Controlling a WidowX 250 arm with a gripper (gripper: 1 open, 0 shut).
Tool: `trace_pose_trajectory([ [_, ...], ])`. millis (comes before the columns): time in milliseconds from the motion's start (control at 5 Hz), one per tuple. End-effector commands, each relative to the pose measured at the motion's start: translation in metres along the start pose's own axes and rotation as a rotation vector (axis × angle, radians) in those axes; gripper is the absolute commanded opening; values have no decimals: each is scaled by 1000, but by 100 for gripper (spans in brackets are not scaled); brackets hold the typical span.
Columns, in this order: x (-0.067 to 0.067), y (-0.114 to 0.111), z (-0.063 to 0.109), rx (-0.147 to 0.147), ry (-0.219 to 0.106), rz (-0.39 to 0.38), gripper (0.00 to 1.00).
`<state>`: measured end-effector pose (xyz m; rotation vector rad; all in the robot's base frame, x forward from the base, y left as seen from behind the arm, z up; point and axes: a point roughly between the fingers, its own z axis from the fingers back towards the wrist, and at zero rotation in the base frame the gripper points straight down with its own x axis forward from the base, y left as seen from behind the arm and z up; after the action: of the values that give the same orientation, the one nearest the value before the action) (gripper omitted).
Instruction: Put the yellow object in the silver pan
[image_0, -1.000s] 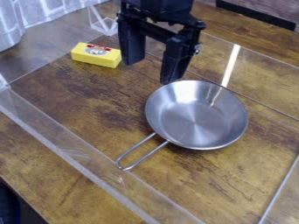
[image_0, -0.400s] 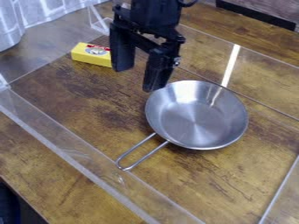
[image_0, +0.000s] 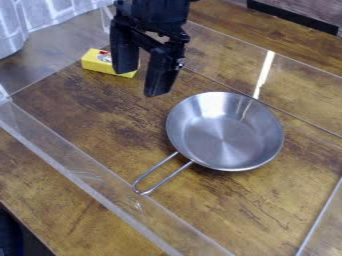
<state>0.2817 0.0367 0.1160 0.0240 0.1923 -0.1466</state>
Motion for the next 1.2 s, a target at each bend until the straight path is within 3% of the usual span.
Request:
trace_pose_trajectory([
  [0, 1, 15, 15, 17, -46, -8, 100],
  [1000, 14, 38, 6, 43, -46, -75, 100],
])
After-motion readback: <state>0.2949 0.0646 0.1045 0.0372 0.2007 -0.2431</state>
